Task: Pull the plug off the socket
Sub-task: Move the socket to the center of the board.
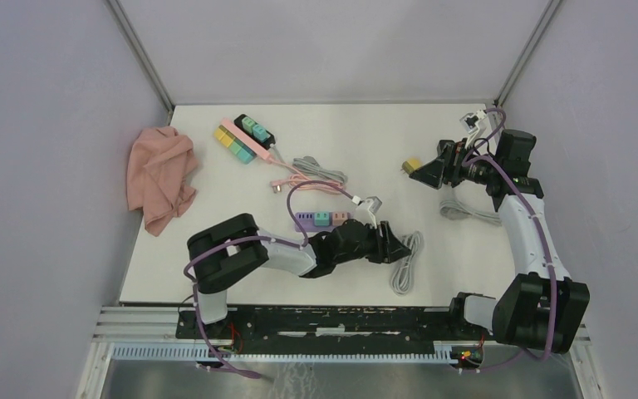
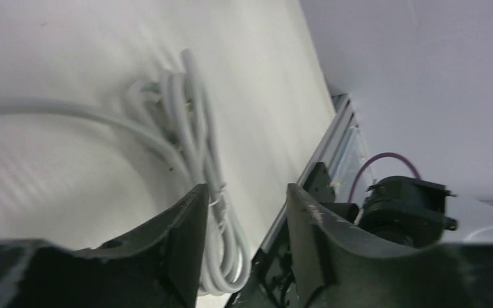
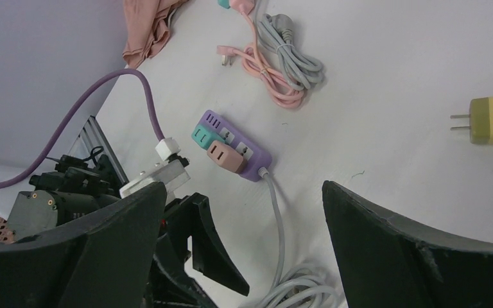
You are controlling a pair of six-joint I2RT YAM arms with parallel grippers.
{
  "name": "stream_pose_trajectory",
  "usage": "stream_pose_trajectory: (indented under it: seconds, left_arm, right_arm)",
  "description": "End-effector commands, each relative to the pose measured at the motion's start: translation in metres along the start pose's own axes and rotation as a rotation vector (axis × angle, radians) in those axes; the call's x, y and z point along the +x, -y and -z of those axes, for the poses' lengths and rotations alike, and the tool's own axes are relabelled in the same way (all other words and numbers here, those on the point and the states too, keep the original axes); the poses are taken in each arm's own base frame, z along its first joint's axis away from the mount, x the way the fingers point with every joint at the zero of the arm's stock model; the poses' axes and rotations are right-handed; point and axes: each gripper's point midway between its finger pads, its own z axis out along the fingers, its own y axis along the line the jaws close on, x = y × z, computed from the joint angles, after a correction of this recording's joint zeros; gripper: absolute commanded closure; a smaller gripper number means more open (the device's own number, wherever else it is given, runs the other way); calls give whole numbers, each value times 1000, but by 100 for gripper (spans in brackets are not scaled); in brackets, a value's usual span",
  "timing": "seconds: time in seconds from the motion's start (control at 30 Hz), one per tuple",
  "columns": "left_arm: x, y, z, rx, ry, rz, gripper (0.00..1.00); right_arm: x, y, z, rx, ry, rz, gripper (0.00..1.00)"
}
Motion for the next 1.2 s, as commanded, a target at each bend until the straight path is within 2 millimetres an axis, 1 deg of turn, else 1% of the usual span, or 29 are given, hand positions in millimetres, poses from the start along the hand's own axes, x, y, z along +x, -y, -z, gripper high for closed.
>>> stream_pose_trajectory:
  seconds: [0.0,0.07,0.17,0.4,0.53,0.63,0.67,0.8,0.9,1.03,1.17]
  left_arm:
    - [-23,59,0,178,67,-34,40]
    - [-25,64,8,199,82,-83,36]
    - [-31,70,26,231,122,-177,34]
    - [-44,68,69,234,193,-379,33]
    - [-52,57,91,188,241,-454,32]
    - [-55,42,104,136,262,-503,28]
    - [-54,34,108,107,261,-524,26]
    - [-63,16,127,21,303,-558,13]
    - [-73,4,143,-30,362,-565,1]
    - [-80,-6,160,-67,402,-585,1]
    - [-85,-22,171,-130,414,-586,1]
  right_arm:
    - [-18,-5,2,-11,26,68,2]
    - [-17,-5,2,-11,25,69,2]
    - [-17,-5,2,-10,25,67,2]
    - [-16,-2,1,-7,22,68,2]
    - [-16,-5,1,-23,28,78,2]
    - [-16,-6,1,-34,33,89,2]
    - [-15,-5,0,-35,33,89,2]
    - [-14,-7,-1,-54,32,97,2]
    - [-14,-13,0,-89,35,114,2]
    - [-12,-20,1,-126,37,149,2]
    - [-5,-27,2,-168,21,211,2]
